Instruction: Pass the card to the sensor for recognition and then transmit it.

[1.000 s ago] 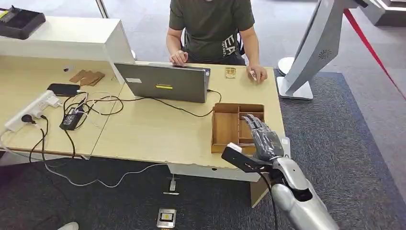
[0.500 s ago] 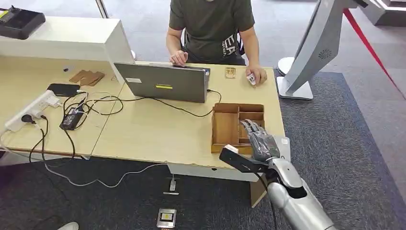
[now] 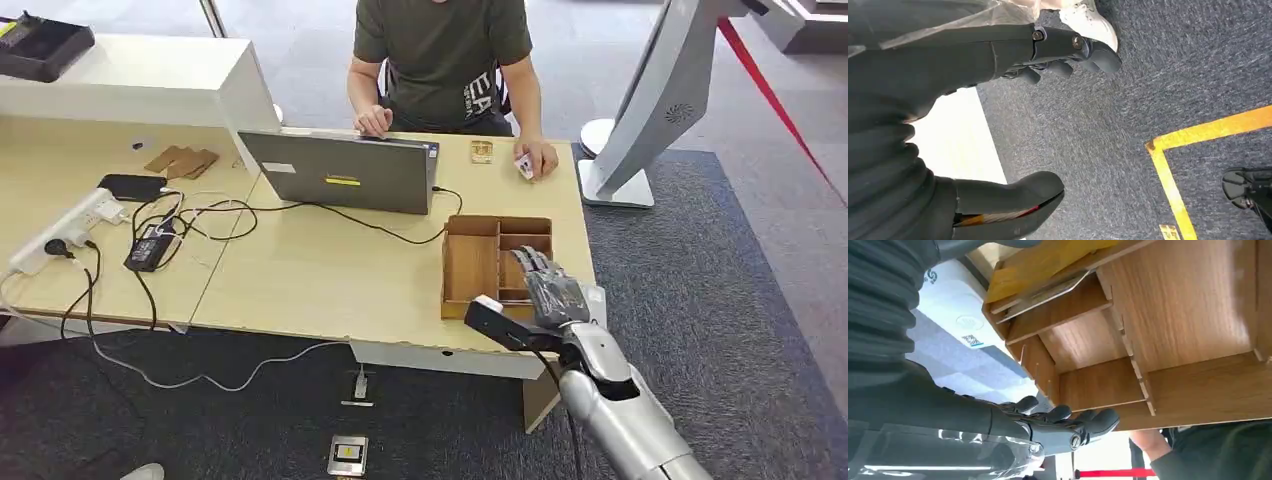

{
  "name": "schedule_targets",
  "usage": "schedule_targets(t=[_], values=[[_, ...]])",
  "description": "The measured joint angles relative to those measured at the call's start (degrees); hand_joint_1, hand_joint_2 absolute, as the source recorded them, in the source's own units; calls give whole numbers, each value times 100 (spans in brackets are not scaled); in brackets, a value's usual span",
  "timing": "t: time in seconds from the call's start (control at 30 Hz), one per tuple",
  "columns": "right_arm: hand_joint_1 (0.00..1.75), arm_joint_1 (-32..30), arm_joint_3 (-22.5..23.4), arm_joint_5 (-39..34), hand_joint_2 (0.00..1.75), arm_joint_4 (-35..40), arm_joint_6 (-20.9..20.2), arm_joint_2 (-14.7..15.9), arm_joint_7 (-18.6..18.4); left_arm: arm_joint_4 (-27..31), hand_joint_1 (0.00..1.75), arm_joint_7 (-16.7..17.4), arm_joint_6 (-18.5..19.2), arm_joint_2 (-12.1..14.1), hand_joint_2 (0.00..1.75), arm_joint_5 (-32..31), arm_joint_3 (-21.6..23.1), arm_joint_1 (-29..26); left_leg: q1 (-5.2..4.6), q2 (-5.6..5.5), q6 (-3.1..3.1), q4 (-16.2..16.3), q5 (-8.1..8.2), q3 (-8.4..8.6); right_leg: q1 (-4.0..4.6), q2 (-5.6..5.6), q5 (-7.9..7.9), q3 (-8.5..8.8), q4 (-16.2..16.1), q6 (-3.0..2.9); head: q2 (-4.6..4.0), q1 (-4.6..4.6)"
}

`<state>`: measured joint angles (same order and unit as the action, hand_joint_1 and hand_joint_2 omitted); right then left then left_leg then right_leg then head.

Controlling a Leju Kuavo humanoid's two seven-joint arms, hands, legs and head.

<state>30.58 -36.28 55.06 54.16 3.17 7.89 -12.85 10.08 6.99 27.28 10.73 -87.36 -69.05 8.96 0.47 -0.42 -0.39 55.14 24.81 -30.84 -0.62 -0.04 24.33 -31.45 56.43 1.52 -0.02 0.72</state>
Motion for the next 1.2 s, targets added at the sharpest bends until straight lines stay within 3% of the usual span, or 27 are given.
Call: schedule_targets(t=[0.3,1.2], values=[[0,148,-44,649,175,-409,258,-74,-175,0,0,0,0,0,175,0,0,0,0,0,0,0,0,1,0,0,0,0,0,0,0,0],[0,281,-42,671,175,-1143,352,-142,-116,-2,0,26,0,0,175,0,0,-2,0,0,0,0,0,1,0,0,-1,0,0,0,0,0]])
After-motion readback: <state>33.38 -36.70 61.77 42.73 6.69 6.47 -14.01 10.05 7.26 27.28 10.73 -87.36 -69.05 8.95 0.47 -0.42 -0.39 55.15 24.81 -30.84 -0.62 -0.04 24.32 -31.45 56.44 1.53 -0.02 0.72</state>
